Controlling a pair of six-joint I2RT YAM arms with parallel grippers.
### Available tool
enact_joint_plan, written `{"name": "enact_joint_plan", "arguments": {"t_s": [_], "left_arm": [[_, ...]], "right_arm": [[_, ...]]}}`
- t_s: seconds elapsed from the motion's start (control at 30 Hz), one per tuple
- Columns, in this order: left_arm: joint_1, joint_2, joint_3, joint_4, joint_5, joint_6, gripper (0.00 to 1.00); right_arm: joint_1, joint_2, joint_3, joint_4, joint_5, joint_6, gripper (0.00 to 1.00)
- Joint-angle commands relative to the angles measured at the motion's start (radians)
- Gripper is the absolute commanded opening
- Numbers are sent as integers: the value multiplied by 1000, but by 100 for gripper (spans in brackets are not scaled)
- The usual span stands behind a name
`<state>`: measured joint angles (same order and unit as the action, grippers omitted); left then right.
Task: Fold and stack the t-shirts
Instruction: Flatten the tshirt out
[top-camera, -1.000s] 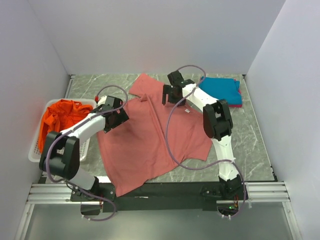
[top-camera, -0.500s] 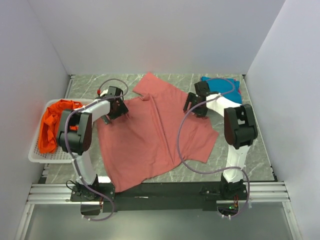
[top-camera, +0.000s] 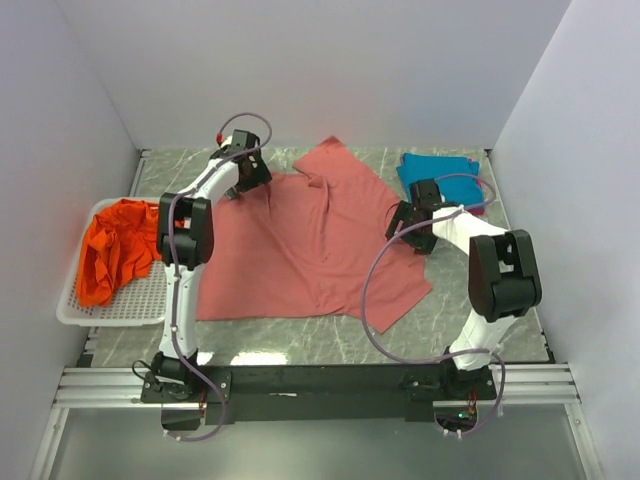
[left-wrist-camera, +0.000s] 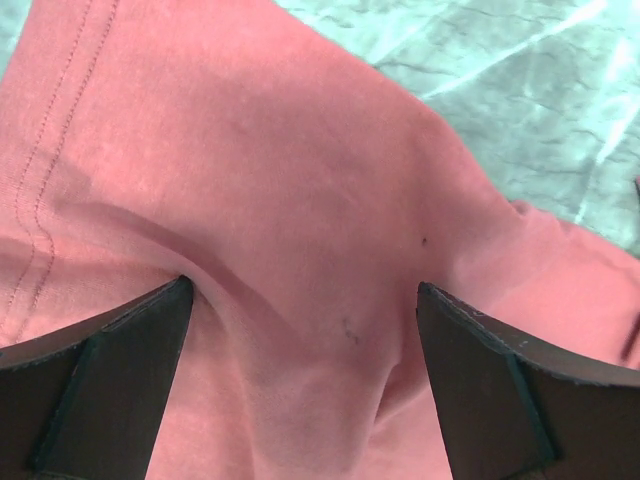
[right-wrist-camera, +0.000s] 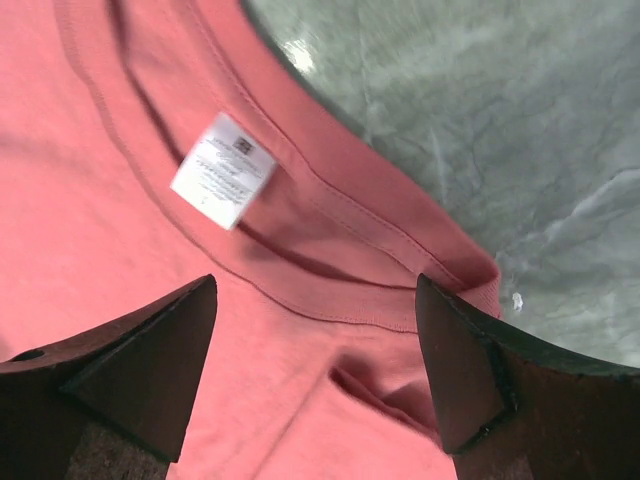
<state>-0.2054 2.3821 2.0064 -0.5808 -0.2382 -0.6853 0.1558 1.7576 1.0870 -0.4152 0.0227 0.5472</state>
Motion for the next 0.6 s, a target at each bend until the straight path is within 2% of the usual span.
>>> {"name": "enact_joint_plan", "arguments": {"t_s": [0.0, 0.13, 0.23, 0.33, 0.43, 0.47, 0.57], "left_arm": [[3, -29, 65, -60, 62, 33, 100], [1, -213, -43, -21, 66, 35, 99], [-2, -420, -219, 1, 45, 7, 100], [-8, -654, -462, 27, 22, -52, 99], [-23, -889, -804, 30, 17, -182, 99], [-28, -996, -869, 24, 13, -212, 99], [-34, -1183, -1073, -26, 17, -293, 99]], "right_arm": [[-9, -81, 22, 33, 25, -53, 86], [-7, -194, 7, 27, 22, -69, 86], [-7, -306, -67, 26, 45, -55, 87], [-9, -447, -175, 27, 68, -7, 87], [-12, -581, -289, 21, 92, 34, 88], [-13, -607, -311, 15, 95, 58, 88], [-21, -685, -384, 21, 77, 92, 88]]}}
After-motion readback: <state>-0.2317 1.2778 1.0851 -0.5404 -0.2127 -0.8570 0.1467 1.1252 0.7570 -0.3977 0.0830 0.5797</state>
